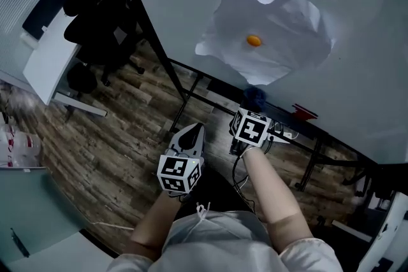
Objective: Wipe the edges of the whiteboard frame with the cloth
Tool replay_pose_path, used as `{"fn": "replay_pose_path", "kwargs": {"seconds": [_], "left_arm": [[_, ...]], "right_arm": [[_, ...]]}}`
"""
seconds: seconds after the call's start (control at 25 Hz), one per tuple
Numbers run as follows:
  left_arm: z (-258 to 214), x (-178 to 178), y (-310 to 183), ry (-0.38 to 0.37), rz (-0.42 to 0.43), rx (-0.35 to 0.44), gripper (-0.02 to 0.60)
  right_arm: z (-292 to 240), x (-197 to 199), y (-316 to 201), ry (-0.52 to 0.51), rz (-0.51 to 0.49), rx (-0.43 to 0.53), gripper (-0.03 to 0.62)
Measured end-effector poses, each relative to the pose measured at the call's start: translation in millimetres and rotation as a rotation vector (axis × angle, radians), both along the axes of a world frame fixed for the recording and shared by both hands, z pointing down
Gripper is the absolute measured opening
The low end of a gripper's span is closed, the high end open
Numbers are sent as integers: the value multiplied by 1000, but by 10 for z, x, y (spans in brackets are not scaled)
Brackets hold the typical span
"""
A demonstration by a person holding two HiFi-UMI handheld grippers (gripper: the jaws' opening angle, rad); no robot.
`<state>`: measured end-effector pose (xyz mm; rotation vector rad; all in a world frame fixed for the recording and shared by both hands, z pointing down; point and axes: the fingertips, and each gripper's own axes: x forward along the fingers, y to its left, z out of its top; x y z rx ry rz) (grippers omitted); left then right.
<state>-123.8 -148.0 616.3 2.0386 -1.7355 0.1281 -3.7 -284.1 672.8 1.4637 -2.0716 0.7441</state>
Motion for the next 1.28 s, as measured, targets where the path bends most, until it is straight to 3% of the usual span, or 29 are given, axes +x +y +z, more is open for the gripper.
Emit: {"fn": "replay_pose_path", "kwargs": {"seconds": [0.76,1.08,1.28], "left_arm": [[-12,-1359,-473,1,13,27,20],[-44,-1910,-668,16,75,25,20],[-52,-2218,-738,24,147,6,20]], "right_arm": [[37,-1398,-102,-8,-34,6,67],[18,-1778,-161,28,32,-1,67],[26,-2370,-132,7,-25,-3,66]]}}
